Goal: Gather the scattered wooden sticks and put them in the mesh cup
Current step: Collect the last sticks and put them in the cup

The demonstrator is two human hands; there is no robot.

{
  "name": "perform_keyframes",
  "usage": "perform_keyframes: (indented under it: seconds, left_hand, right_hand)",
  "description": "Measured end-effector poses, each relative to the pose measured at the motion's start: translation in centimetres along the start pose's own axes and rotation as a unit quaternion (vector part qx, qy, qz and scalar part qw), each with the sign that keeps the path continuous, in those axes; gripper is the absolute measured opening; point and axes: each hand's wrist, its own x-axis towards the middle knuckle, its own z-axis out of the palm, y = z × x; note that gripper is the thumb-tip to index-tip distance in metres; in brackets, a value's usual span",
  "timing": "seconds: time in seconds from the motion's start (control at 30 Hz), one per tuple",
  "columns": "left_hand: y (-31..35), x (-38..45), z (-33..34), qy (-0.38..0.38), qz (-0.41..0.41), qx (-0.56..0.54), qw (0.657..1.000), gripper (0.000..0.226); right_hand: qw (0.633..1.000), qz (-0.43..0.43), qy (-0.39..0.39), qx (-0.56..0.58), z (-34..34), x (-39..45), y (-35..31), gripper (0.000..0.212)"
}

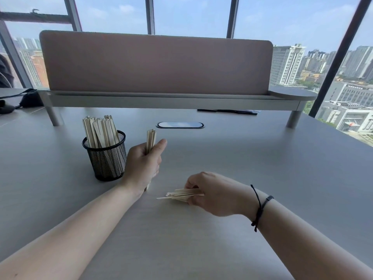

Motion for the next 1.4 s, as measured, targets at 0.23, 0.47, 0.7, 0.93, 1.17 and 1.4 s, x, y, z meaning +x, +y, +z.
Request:
perform_keyframes:
  seconds: [0.23,0.47,0.7,0.93,1.17,1.4]
  left_hand:
    - [0.1,0.0,0.0,0.005,-0.003,-0.002,1.0,0.048]
    - [0.0,0.0,0.0,0.004,-0.004,-0.001,1.0,0.048]
    - [-0.2,0.0,0.0,0.005,-0.003,0.003,1.0,0.046]
    - [-0.1,0.0,0.0,0.0,-0.004,0.01,1.0,0.046]
    - [-0.3,0.2,-0.2,-0.002,0.006,0.018,1.0,0.052]
    - [-0.8,-0.8,0.0,-0.214,0.141,0.364,0.895,0.058]
  right_hand:
    - [1.0,-0.013,0.012,-0.023,0.4,0.1,0.1,0.015]
    - [0.997,-0.026,0.034,-0.072,0.7,0.4,-0.2,0.018]
    - [0.992,-0.03,0.068,-0.099,1.4,1.1,0.1,0.02]
    - [0.988,-0.064,0.106,-0.09,2.3,1.3,1.1,0.012]
    - [0.968,-0.047,0.239,0.056,1.3,1.3,1.3,0.018]
    - [0.861,0.046,0.37,0.346,-0.7,1.9,1.8,0.055]
